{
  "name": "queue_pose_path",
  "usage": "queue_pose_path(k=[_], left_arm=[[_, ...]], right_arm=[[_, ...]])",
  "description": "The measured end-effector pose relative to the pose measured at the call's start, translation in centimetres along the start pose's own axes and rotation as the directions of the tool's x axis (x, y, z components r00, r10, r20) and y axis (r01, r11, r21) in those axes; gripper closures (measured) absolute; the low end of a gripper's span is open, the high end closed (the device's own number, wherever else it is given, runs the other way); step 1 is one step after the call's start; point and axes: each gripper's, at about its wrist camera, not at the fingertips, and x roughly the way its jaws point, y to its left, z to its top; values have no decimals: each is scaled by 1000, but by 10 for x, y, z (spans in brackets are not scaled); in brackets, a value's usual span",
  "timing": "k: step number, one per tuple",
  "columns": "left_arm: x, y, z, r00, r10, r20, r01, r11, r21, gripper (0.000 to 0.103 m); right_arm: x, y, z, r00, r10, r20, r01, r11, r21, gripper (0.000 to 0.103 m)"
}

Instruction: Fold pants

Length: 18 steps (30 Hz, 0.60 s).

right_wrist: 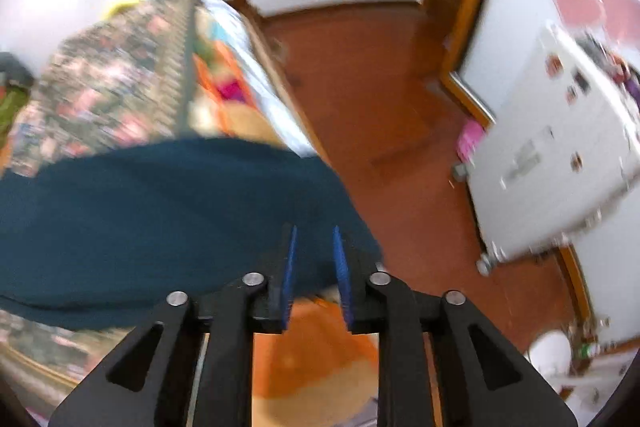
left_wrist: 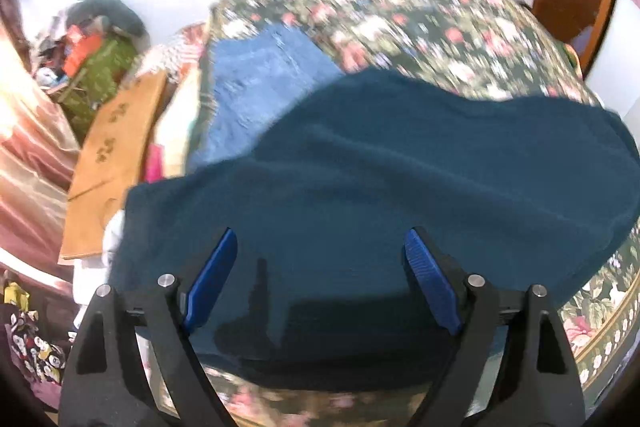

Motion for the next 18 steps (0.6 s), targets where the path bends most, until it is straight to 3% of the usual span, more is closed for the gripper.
queue_pose_path(k=[4,7,12,18], left_arm=[[-15,50,10,998,14,58,-9,997,-72,17],[-17,92,18,996,45,79,-36,992,-121,17],[2,162,25,997,71,36,-63,981,-184,16],[51,217,13,994,78,-75,-92,972,-215,16]], right_arm=[[-34,67,28,989,97,114,-85,991,-108,64],[-46,120,46,967,200,155,-171,968,-181,61],[-39,227,64,926,363,105,-316,896,-313,61],[6,342,63,893,450,-29,-416,796,-439,61]])
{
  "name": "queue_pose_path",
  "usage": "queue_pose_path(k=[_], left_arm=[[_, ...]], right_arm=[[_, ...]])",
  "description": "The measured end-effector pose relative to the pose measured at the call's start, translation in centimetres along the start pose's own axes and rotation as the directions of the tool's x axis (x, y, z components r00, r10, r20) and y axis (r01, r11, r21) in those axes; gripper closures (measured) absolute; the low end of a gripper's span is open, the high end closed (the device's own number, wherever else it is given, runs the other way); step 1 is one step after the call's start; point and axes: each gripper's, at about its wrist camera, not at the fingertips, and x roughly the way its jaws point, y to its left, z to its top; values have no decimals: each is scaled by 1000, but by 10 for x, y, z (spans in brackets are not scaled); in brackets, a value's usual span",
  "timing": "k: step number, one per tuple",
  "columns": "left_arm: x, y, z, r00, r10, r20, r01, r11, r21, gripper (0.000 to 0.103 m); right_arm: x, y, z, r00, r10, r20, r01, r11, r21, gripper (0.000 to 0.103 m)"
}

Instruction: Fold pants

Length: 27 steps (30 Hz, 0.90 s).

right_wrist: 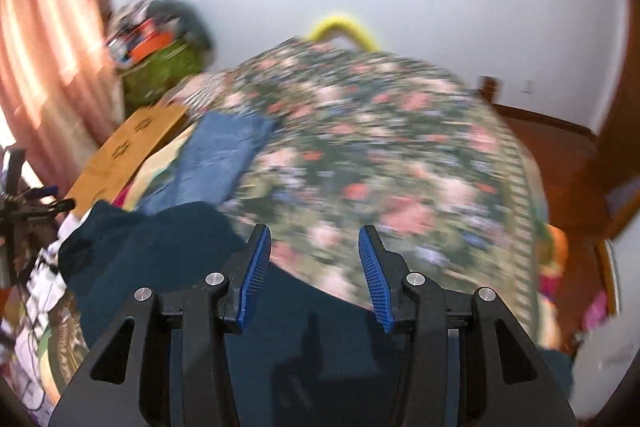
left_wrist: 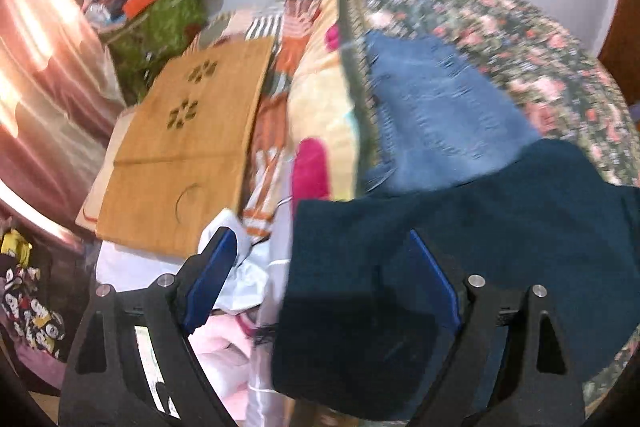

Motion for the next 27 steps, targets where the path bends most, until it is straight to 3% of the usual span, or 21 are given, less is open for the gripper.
queue_pose_path(k=[2,8,12,14,17,19,23,27], left_arm=[[21,11,-5,999,-12,-38,11,1000,-24,16],[74,14,-26,985,-103,-136,94,993,-69,17],[85,10,-37,973,-174,-149,163,983,-82,32],[84,10,-41,973,-184,-141,174,981,-86,35],[81,10,-45,987,-111,-118,109,994,-23,34],[82,12,-47,990,-82,-114,82,997,-1,26],[75,21,-45,988,-86,-127,78,995,-66,26],[40,25,-48,995,-38,-88,30,996,-87,25]], right_arm=[[33,22,3,997,55,-50,-57,997,-45,61],[108,56,0,978,83,-191,-104,989,-107,61],[133,60,-6,965,116,-235,-140,986,-88,63],[134,62,-7,959,167,-230,-189,979,-77,84],[133,66,-11,965,131,-228,-160,981,-112,88],[134,62,-10,962,128,-240,-153,984,-89,89],[119,64,-7,962,82,-261,-105,992,-76,88],[79,61,-10,967,107,-230,-123,991,-56,85]])
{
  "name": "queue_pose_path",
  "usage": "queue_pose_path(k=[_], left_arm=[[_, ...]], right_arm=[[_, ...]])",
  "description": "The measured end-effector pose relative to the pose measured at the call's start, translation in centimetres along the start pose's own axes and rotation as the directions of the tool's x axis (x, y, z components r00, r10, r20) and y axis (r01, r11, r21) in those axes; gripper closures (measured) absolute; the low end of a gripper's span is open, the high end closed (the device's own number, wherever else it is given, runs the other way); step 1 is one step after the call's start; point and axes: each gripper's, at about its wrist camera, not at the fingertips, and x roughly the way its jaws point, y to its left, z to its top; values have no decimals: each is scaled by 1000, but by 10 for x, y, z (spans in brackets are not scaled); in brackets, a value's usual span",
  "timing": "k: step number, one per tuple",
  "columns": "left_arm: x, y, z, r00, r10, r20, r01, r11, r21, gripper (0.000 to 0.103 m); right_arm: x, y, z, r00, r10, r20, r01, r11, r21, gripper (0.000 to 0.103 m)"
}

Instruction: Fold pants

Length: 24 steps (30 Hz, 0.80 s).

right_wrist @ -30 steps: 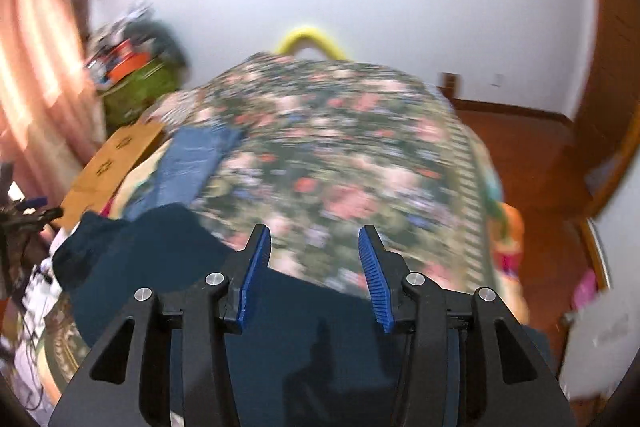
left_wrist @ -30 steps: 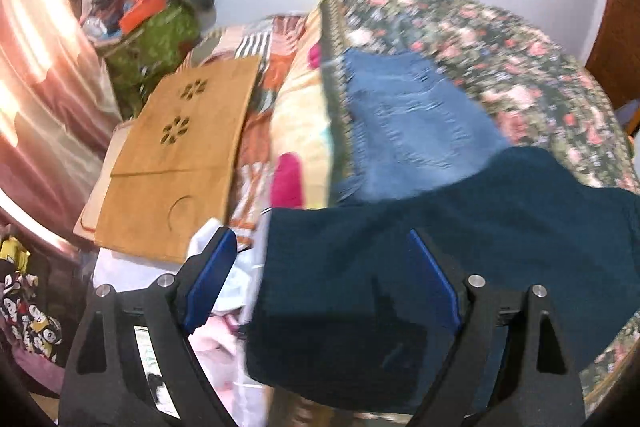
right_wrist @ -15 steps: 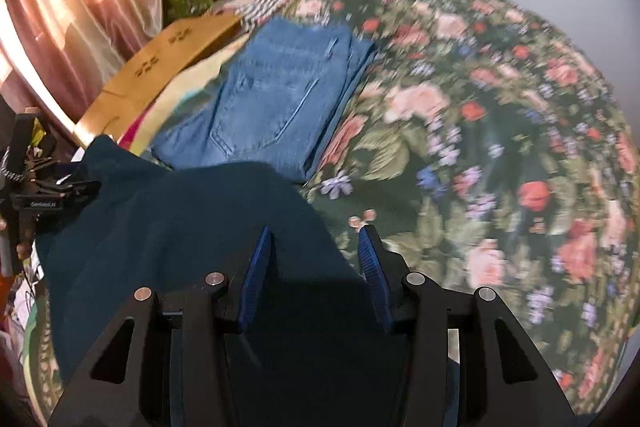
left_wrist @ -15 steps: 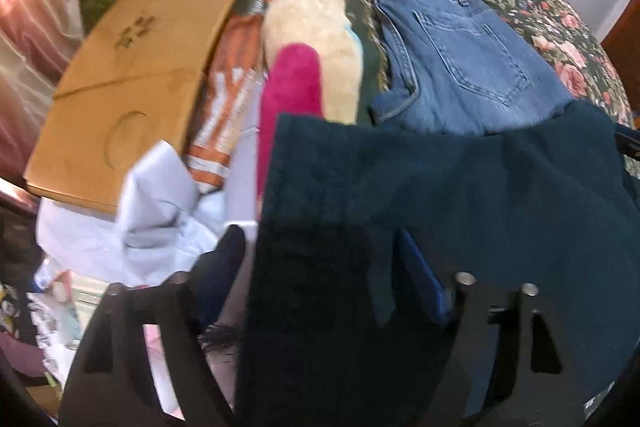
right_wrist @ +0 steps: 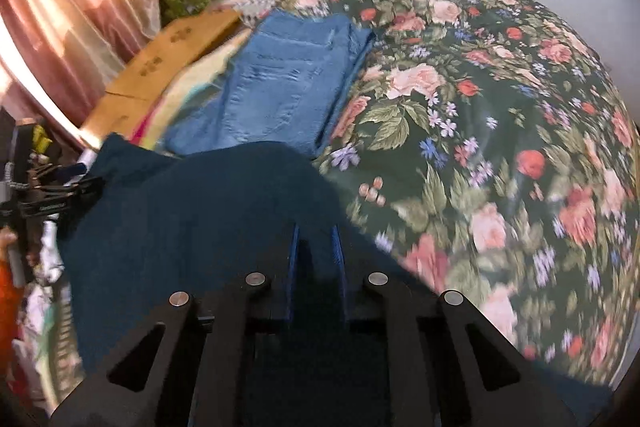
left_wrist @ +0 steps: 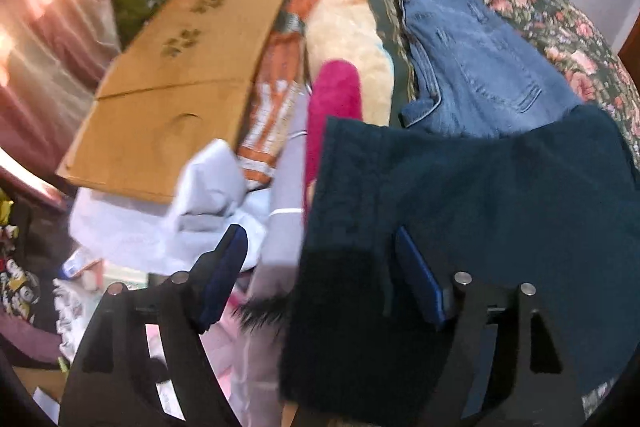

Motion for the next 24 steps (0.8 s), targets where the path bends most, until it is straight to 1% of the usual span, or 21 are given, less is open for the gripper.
queue_pose_path(k=[2,3,4,6,8,9,10,11,12,14,15,18,20,22,24], left_arm=[[-17,2,-10,1000,-18,4,18,1000,-3,16],[-22,3,-14,1000,-25,2,25,1000,-6,10],[-26,4,-20,1000,-27,0,27,1000,-13,7],[-30,6,-34,999,-36,-13,35,998,-42,7],[-26,8,-47,995,-85,-50,80,992,-102,7],[-24,8,-54,991,-118,-59,109,986,-128,10],[-21,5,-59,988,-143,-63,132,981,-145,30],[-18,0,-63,986,-147,-75,136,981,-141,40],[-16,-5,-66,989,-122,-88,110,985,-133,46],[-21,-15,-70,997,-53,-51,48,994,-95,55],[-26,-18,-71,999,-17,-36,14,998,-67,62],[-38,-14,-74,1000,15,-2,-15,999,-35,64],[-35,-6,-77,1000,16,-9,-17,999,-36,64],[-26,-3,-87,999,8,-39,-9,999,-50,63],[-20,-8,-94,999,29,-30,-30,999,-28,61]], right_arm=[[-25,5,-13,1000,-13,28,14,1000,-22,74],[-38,7,-21,999,-19,44,21,999,-31,73],[-45,8,-27,998,-25,52,27,999,-37,70],[-62,9,-44,997,-43,61,45,998,-44,68],[-73,7,-65,997,-45,56,46,999,-29,67],[-76,5,-75,998,-41,49,41,999,-18,67],[-76,3,-82,998,-36,42,37,999,-6,67],[-75,-1,-93,999,-32,28,31,999,18,67],[-74,-5,-102,999,-28,15,28,999,41,67],[-68,-11,-120,1000,-13,-13,14,996,87,67],[-65,-15,-131,999,-7,-33,11,994,109,67],[-57,-16,-154,997,-34,-76,43,992,118,67],[-63,-15,-164,999,-33,-38,38,990,132,67],[-67,-15,-168,999,-29,-30,33,988,149,67],[-70,-17,-173,1000,-18,-13,20,985,174,67]])
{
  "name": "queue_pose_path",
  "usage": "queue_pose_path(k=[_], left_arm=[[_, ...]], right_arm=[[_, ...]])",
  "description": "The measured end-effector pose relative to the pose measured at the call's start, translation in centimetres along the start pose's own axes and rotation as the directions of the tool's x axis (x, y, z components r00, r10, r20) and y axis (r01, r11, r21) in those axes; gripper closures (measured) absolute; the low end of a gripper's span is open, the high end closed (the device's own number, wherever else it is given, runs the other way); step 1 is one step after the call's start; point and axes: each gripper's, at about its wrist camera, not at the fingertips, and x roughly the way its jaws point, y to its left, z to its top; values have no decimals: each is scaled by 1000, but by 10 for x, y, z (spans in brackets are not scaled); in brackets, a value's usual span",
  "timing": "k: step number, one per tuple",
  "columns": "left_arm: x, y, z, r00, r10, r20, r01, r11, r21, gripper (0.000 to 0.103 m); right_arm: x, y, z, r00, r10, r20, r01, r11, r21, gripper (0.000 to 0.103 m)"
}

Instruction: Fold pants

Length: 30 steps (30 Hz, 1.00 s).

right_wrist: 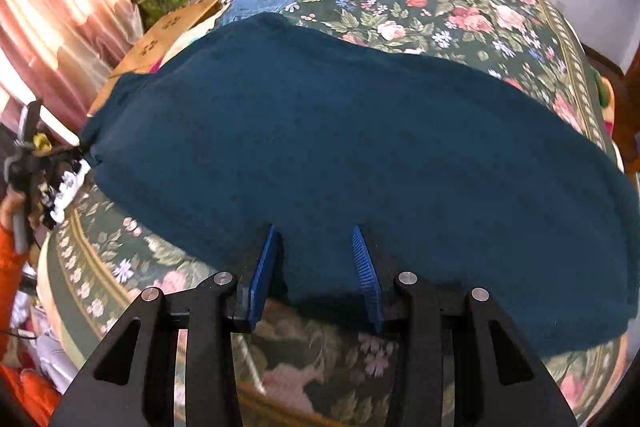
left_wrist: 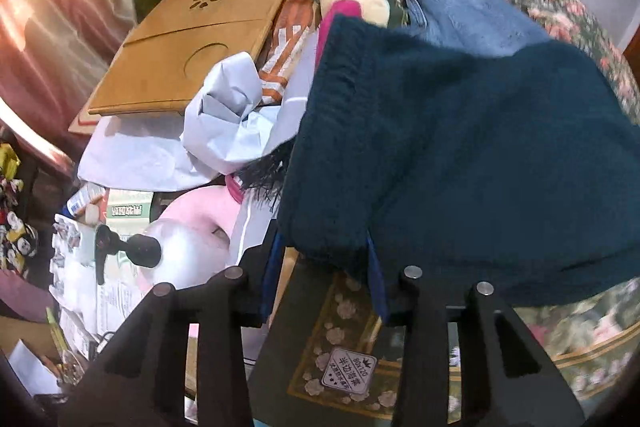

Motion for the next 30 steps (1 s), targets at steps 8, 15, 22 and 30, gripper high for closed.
queue_pose_path(k=[8,15,22,30], left_arm=[[-35,-12,9,999,36,41,-38,998,58,55],[-88,-64,6,983,-108,146,82,982,172,31],[-65,-124,-21,991,-109,81,74,933,352,31],[-68,-153,-20,979,-150,138,80,905,417,53]], right_arm=[[-22,-11,-8,999,-26,19,25,999,35,66],[-34,6,-3,998,27,56,-27,1000,-8,66],[-13,51,9,997,66,47,-59,987,-147,62],[20,85,20,997,74,18,-66,959,-276,62]])
